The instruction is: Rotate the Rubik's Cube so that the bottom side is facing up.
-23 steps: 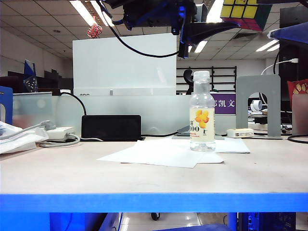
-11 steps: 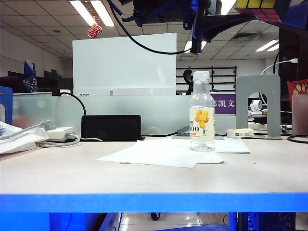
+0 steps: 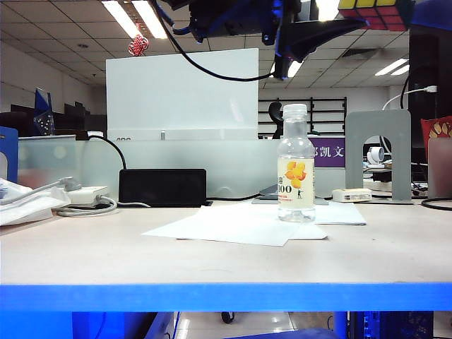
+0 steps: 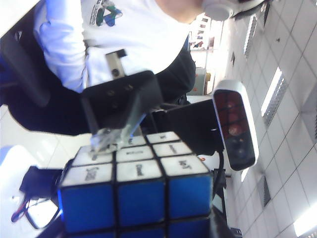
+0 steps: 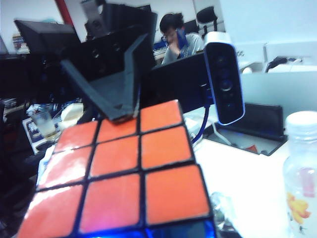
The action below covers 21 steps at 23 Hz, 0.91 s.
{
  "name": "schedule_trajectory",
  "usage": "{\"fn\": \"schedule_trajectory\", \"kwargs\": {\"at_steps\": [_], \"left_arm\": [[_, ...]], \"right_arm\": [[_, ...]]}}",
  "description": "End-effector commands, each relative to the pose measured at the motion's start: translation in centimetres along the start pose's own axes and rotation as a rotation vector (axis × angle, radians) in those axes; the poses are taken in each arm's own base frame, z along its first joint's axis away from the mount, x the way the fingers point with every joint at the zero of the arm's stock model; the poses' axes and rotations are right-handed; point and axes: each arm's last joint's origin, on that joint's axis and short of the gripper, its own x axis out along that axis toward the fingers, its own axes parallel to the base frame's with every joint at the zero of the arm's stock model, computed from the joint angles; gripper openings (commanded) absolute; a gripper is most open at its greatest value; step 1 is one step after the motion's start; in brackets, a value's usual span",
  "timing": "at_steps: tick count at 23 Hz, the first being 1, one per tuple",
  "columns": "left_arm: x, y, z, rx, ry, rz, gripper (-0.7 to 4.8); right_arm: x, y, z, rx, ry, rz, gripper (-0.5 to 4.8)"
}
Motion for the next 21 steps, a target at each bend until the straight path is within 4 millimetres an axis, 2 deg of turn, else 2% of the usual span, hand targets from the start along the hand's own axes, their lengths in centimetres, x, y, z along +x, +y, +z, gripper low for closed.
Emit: {"fn": "schedule_trajectory", "kwargs": {"at_steps": [1,3,7,8,9,10,11,18,21], "left_arm": [[-1.03,-0.85,0.2,0.07,-0.038,-0.001,2.42],[-0.97,-0.84,0.2,0.071,-0.037,-0.001,2.42],[-0.97,-0.84,0.2,0.076,-0.037,-0.001,2.47],[-0.99,-0.84,0.21,0.075,-0.037,-0.001,2.71],[-0.99,-0.84,0.22,0.076,-0.041,0.001,3.56],[-0.97,-0.83,0.22,0.075,-0.044,0.002,4.0],[-0.97,-0.85,0.23,0.078,-0.046,0.003,4.11],[-0.88,-0.76,0.48,0.136,-0.135,0.052,4.11],[-1.4,-0.57,0.74,0.18,-0.195,0.091,4.11]], "right_arm": [[-0.07,0.16,0.2,-0.002,-0.005,0.011,2.61],[-0.06,0.17,0.21,-0.002,-0.005,0.013,2.29],[-0.06,0.17,0.21,-0.002,-0.005,0.013,2.29],[-0.06,0.17,0.21,-0.002,-0.005,0.013,2.29],[-0.06,0.17,0.21,-0.002,-0.005,0.013,2.29],[-0.06,0.17,0.21,-0.002,-0.005,0.013,2.29],[-0.06,0.16,0.2,-0.002,-0.005,0.013,2.29],[-0.07,0.16,0.21,0.015,-0.003,0.016,2.29],[-0.06,0.12,0.13,0.087,0.01,0.019,2.3]]}}
